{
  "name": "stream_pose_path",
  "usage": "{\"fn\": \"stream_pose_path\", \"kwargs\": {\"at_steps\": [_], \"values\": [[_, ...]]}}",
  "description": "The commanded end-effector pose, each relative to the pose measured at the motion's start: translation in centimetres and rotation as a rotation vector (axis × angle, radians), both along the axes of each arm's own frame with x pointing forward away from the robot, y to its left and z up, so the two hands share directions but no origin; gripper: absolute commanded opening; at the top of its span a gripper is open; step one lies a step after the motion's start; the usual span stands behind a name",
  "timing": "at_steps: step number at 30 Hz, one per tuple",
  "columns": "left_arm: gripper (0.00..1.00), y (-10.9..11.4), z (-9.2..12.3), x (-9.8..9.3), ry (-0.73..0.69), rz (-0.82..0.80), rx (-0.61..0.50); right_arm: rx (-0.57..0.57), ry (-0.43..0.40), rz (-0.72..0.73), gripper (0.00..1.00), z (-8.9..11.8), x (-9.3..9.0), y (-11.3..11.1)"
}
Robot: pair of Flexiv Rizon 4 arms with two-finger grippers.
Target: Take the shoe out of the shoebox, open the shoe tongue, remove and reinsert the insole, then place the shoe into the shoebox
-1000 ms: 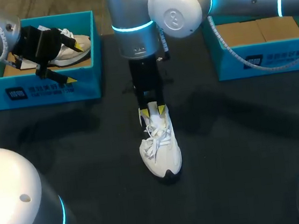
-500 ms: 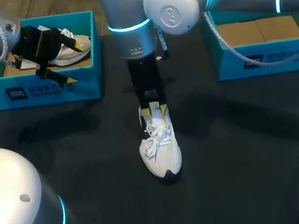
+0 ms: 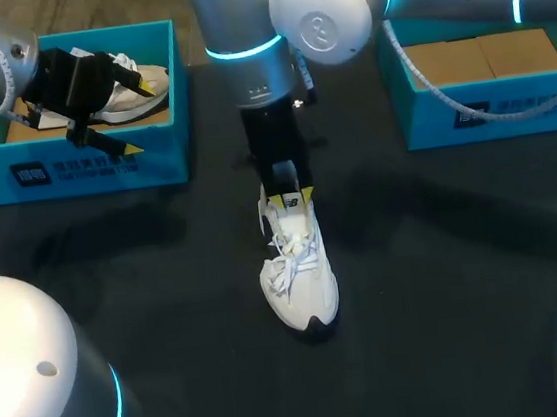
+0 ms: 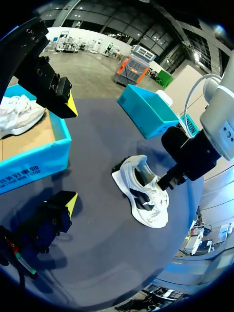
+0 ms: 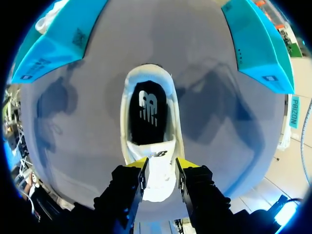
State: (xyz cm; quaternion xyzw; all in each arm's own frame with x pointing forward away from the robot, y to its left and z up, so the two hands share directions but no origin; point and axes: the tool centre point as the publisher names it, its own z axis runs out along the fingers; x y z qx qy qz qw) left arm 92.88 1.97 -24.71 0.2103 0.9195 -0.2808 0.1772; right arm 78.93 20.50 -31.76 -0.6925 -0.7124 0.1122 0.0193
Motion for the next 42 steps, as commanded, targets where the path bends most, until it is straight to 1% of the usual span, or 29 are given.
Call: {"fn": "stream_pose_path", "kwargs": {"at_steps": [1,2,6,8,10,12,14,16,18,20,22,24,26,29,31,33,36,42], "values": [[1.0,0.0,0.0,-0.1,0.0,0.001,0.004,0.03,-0.073,0.099,0.37,1.8,-0.3,-0.4],[1.0,0.0,0.0,-0.1,0.0,0.001,0.004,0.046,-0.103,0.146,0.38,2.1,-0.1,-0.4],[1.0,0.0,0.0,-0.1,0.0,0.001,0.004,0.066,-0.177,0.366,0.45,2.8,1.1,-0.6],[1.0,0.0,0.0,-0.1,0.0,0.001,0.004,0.038,-0.182,0.453,0.45,3.3,1.7,-0.7],[1.0,0.0,0.0,-0.1,0.0,0.001,0.004,0.033,-0.201,0.559,0.47,3.7,2.5,-0.7],[1.0,0.0,0.0,-0.1,0.0,0.001,0.004,0.022,-0.207,0.654,0.47,3.9,3.3,-0.7],[1.0,0.0,0.0,-0.1,0.0,0.001,0.004,0.04,-0.22,0.764,0.48,4.0,4.1,-0.6],[1.0,0.0,0.0,-0.1,0.0,0.001,0.004,0.046,-0.211,0.869,0.46,4.1,4.9,-0.4],[1.0,0.0,0.0,-0.1,0.0,0.001,0.004,0.053,-0.216,0.97,0.49,4.2,5.5,-0.2],[1.0,0.0,0.0,-0.1,0.0,0.001,0.004,0.082,-0.224,1.091,0.63,4.3,6.0,0.2],[1.0,0.0,0.0,-0.1,0.0,0.001,0.004,0.088,-0.22,1.179,0.89,4.4,6.4,0.4],[1.0,0.0,0.0,-0.1,0.0,0.001,0.004,0.1,-0.231,1.224,0.92,4.3,6.8,0.4],[1.0,0.0,0.0,-0.1,0.0,0.001,0.004,0.113,-0.245,1.278,1.0,3.9,7.4,0.1],[1.0,0.0,0.0,-0.1,0.0,0.001,0.004,0.13,-0.26,1.34,1.0,3.5,8.2,-0.4],[1.0,0.0,0.0,-0.1,0.0,0.001,0.004,0.162,-0.277,1.401,1.0,3.3,8.4,-0.5],[1.0,0.0,0.0,-0.1,0.0,0.001,0.004,0.181,-0.26,1.481,1.0,2.6,8.7,-0.7],[1.0,0.0,0.0,-0.1,0.0,0.001,0.004,0.198,-0.232,1.553,1.0,1.6,9.0,-1.0],[1.0,0.0,0.0,-0.1,0.0,0.001,0.004,0.236,-0.229,1.652,1.0,-0.4,9.4,-1.1]]}}
